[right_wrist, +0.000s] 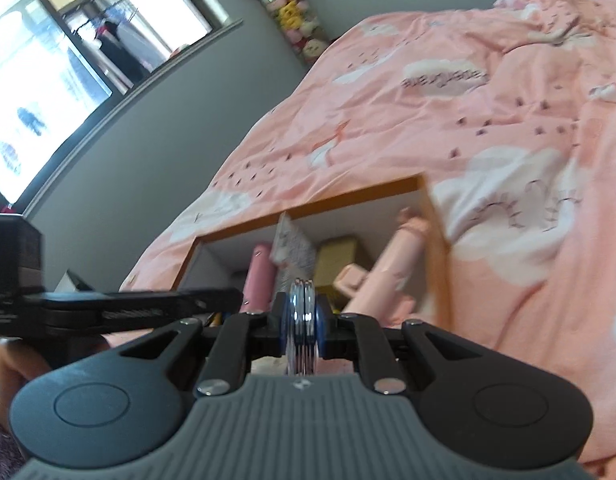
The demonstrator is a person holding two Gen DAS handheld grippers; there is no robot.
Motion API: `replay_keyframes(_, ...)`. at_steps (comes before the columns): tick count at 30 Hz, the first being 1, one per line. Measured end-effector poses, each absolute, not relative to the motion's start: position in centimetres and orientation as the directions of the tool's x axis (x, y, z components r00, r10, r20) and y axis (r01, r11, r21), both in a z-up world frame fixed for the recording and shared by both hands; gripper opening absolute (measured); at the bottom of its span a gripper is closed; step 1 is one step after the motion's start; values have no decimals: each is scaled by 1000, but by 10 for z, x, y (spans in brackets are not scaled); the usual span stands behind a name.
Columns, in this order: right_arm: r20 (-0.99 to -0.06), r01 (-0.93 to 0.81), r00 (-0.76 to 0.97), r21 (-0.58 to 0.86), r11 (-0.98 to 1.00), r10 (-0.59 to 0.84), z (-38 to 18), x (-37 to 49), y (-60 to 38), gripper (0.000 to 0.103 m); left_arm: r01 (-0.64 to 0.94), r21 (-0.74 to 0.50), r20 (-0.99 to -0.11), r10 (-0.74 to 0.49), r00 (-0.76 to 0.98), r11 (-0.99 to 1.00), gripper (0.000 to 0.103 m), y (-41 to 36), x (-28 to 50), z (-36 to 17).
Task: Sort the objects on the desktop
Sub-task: 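Lower the pink selfie stick into the box and open the left gripper, then lower the glitter mirror into the box and open the right gripper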
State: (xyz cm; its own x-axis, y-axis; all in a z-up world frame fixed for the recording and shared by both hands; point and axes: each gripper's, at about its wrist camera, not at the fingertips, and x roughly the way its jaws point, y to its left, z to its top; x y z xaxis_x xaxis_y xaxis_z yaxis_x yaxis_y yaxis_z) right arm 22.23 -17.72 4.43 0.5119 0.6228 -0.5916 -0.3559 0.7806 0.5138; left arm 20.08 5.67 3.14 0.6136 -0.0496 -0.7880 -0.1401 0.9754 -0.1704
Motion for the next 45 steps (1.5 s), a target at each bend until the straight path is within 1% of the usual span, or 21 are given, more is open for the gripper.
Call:
replay_keyframes(5, -604, -390, 439, 539, 747, 665, 40, 236, -138, 14, -245, -28, -759, 139, 636, 969, 38, 86, 178, 42)
replay_keyframes(8, -604, -423, 410, 538, 729, 683, 42, 245, -111, 14, -272, -20, -766, 160, 623, 962, 38, 105, 170, 42)
replay_keyframes(15, -616, -452, 391, 519, 725, 684, 38, 276, -48, 14, -291, -38, -786, 151, 599, 956, 38, 130, 159, 33)
replay_keyframes(20, -653, -477, 438, 414, 776, 618, 25, 294, -7, 14, -288, -73, -787, 122, 605, 955, 38, 141, 156, 26)
replay_keyframes(22, -672, -470, 436, 396, 788, 598, 16, 302, 4, 14, -285, -87, -789, 108, 604, 955, 38, 144, 155, 23)
replay_keyframes(31, -696, -447, 397, 422, 788, 598, -2, 320, 20, 15, -268, -120, -795, 69, 603, 956, 38, 147, 157, 14)
replay_keyframes(38, -732, -498, 414, 316, 807, 542, 3, 314, 29, 15, -264, -121, -795, 65, 603, 957, 38, 143, 156, 13)
replay_keyframes(39, -734, -507, 412, 308, 805, 540, 4, 313, 29, 18, -263, -121, -796, 65, 602, 957, 38, 143, 155, 13)
replay_keyframes(40, -733, -511, 416, 301, 805, 538, 5, 312, 29, 19, -262, -121, -796, 65, 602, 957, 38, 142, 155, 13)
replay_keyframes(45, -747, -523, 446, 228, 821, 492, 12, 308, 27, 19, -268, -122, -798, 66, 600, 956, 38, 144, 156, 12)
